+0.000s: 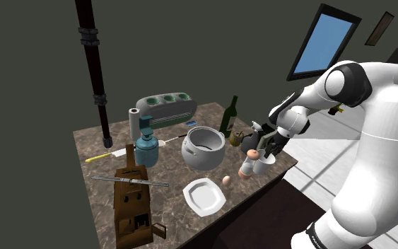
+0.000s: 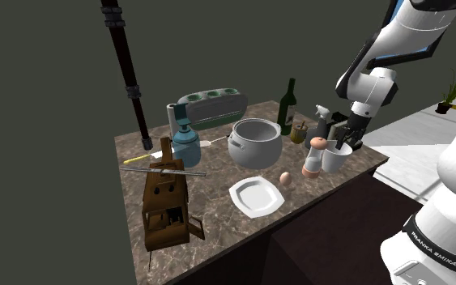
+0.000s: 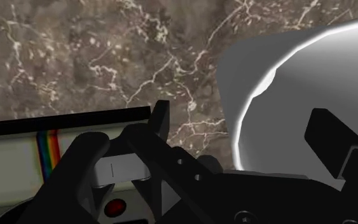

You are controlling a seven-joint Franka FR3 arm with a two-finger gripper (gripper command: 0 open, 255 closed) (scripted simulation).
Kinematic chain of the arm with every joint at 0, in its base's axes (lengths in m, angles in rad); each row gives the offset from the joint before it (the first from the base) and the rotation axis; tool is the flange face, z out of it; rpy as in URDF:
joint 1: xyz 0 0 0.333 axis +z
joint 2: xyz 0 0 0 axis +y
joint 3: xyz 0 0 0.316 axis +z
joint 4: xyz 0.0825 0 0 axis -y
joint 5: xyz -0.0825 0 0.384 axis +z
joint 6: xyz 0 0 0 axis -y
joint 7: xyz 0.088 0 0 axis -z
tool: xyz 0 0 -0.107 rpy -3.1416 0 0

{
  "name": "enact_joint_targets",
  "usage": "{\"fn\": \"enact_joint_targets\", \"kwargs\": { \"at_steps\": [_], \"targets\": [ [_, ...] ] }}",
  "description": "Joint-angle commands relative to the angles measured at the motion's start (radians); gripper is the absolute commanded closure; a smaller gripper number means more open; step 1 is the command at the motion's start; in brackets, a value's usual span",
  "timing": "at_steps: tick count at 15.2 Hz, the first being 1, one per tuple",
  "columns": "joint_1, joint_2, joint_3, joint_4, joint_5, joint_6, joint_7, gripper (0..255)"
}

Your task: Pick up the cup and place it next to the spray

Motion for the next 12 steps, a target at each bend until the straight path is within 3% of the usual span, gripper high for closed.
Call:
{"fn": "enact_joint_targets", "kwargs": {
  "at_steps": [1, 4, 12],
  "targets": [
    [0.008, -0.028, -0.018, 0.000, -0.028, -0.024, 0.018, 0],
    [0.025, -0.104, -0.062, 0.008, -0.104, -0.095, 0.068, 0],
    [0.025, -0.104, -0.061, 0.008, -0.104, -0.095, 0.069, 0]
  ]
}}
